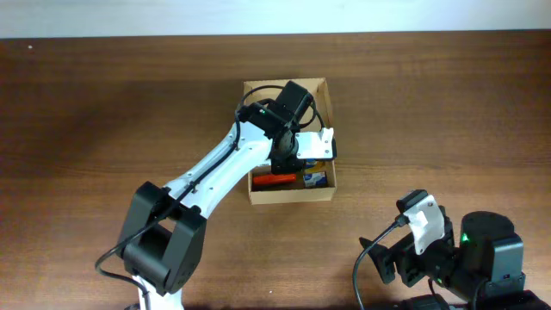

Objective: Pack container
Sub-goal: 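Carry the marker into the box and lower it beside the tape, then open the left gripper and lift it out of the box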

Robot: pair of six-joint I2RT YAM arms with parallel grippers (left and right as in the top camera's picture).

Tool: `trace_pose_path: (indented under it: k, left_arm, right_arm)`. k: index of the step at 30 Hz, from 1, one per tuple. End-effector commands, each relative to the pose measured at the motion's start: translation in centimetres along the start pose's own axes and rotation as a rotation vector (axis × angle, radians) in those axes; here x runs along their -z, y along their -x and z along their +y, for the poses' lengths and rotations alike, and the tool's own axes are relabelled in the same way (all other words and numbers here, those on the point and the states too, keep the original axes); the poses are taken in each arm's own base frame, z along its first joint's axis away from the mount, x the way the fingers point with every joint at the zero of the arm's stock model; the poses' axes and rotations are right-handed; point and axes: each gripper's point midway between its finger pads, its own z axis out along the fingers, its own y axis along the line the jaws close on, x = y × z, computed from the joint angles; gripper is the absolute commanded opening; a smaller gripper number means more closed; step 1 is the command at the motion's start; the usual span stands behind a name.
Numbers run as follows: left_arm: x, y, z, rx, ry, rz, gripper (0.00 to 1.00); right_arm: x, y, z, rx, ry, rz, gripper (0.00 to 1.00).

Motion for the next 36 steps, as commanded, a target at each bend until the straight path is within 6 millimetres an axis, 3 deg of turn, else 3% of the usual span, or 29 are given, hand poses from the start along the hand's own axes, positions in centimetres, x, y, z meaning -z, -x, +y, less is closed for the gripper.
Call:
trace_pose_path:
  k: [1, 4, 5, 7, 9, 11, 20, 24, 29, 36]
  left_arm:
    - [-0.4, 0.2, -0.7, -0.018, -0.036, -0.012, 0.02]
    - [-0.4, 0.1, -0.8, -0.016, -0.038, -0.011, 0.09]
    - [-0.4, 0.1, -0.8, -0.016, -0.040, -0.009, 0.20]
    - [-0.4, 0.0, -0.9, -0.008, -0.042, -0.008, 0.53]
    - [-0.4, 0.0, -1.1, -0.008, -0.050, -0.002, 0.65]
    - [-0.4, -0.1, -1.2, -0.003, -0.055, 0.001, 0.71]
    - [1.6, 1.3, 0.1, 0.201, -0.014, -0.030, 0.71]
    - [4.5, 3.4, 2.0, 0.346, 0.051, -0.104, 0.62]
    - [9.0, 5.7, 4.3, 0.457, 0.144, -0.201, 0.42]
    - [14.7, 4.6, 8.4, 0.652, 0.288, -0.288, 0.39]
  right_arm:
    - [0.0, 0.0, -0.3, -0.002, -0.016, -0.003, 0.99]
    - [0.0, 0.0, -0.3, -0.002, -0.016, -0.003, 0.99]
    - [0.0, 0.0, -0.3, -0.002, -0.016, -0.003, 0.99]
    - [0.0, 0.0, -0.3, -0.002, -0.016, -0.003, 0.99]
    - [0.0, 0.0, -0.3, -0.002, -0.016, -0.003, 0.99]
    - [0.0, 0.0, -0.3, -0.002, -0.016, -0.003, 0.99]
    - [0.0, 0.0, -0.3, -0.002, -0.016, -0.003, 0.99]
    - [0.0, 0.0, -0.3, -0.002, -0.016, -0.003, 0.99]
    - [0.0, 0.0, -0.3, -0.002, -0.016, -0.003, 0.99]
    - [0.0, 0.0, -0.3, -0.002, -0.016, -0.003, 0.99]
